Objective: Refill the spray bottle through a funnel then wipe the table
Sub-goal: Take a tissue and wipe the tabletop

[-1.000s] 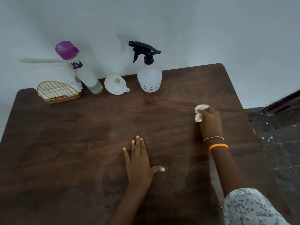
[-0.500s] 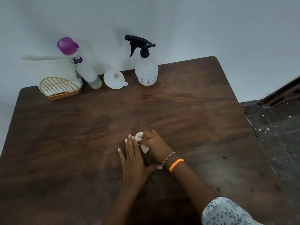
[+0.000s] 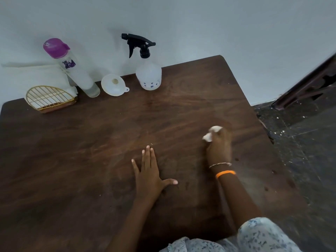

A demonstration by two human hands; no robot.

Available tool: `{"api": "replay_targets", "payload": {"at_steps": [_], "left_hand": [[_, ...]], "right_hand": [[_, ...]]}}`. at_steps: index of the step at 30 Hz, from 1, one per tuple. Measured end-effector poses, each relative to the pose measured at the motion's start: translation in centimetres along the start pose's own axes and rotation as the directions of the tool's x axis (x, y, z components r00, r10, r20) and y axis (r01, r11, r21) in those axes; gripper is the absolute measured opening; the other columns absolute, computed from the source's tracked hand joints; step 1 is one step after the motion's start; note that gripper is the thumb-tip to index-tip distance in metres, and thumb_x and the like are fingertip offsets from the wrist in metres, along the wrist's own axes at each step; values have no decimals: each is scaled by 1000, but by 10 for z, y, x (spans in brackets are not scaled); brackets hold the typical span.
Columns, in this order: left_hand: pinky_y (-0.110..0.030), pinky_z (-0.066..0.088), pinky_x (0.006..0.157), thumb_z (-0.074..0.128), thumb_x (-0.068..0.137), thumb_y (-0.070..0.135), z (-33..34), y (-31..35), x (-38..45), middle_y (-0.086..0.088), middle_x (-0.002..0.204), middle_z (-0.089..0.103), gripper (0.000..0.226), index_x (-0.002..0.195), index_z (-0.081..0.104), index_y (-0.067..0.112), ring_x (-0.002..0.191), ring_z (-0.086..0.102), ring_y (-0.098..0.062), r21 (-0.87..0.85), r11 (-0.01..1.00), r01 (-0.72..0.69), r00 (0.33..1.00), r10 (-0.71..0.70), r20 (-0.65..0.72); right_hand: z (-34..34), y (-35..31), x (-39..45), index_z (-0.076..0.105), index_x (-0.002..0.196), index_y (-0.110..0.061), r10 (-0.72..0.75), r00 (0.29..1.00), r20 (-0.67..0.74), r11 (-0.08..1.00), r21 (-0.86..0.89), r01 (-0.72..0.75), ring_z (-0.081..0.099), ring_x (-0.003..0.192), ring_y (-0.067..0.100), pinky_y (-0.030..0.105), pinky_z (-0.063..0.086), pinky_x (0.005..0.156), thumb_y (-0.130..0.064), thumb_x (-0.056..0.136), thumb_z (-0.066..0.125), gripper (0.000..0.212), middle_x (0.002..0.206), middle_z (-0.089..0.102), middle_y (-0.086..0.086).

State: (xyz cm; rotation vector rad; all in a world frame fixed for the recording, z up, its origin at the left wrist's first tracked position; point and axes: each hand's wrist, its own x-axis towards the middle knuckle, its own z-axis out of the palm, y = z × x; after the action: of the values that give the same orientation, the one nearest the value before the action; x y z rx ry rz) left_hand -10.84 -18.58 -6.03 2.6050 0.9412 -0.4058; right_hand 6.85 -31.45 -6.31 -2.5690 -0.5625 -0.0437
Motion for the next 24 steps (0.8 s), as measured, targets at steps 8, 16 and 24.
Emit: {"api": "replay_targets", "payload": {"at_steps": [8, 16, 24], "left_hand": [[-40, -32, 102, 51, 66, 75, -1, 6, -11, -1, 147, -29, 124, 140, -22, 8, 140, -25, -19, -16, 999, -47, 997, 46, -59], [-47, -27, 104, 49, 68, 77, 8, 22, -22, -6, 156, -21, 122, 146, -13, 6, 143, -18, -18, 80, 991, -104, 995, 103, 16], [-48, -19, 109, 55, 66, 74, 11, 21, -19, -7, 157, -15, 123, 148, -8, 6, 145, -13, -18, 71, 992, -106, 994, 107, -6]], "right_hand": [[6, -53, -62, 71, 102, -3, -600, 650, 467, 800, 334, 499, 57, 91, 36, 33, 48, 79, -2, 74, 71, 29, 103, 65, 18], [-37, 69, 10, 72, 100, 0, 51, 995, 85, 988, 140, -63, 57, 96, 44, 46, 48, 85, 14, 76, 58, 31, 104, 64, 25], [-9, 4, -55, 62, 113, 0, -39, 989, 140, 996, 89, 26, 49, 108, 38, 44, 44, 89, 2, 86, 52, 29, 120, 55, 21]]}}
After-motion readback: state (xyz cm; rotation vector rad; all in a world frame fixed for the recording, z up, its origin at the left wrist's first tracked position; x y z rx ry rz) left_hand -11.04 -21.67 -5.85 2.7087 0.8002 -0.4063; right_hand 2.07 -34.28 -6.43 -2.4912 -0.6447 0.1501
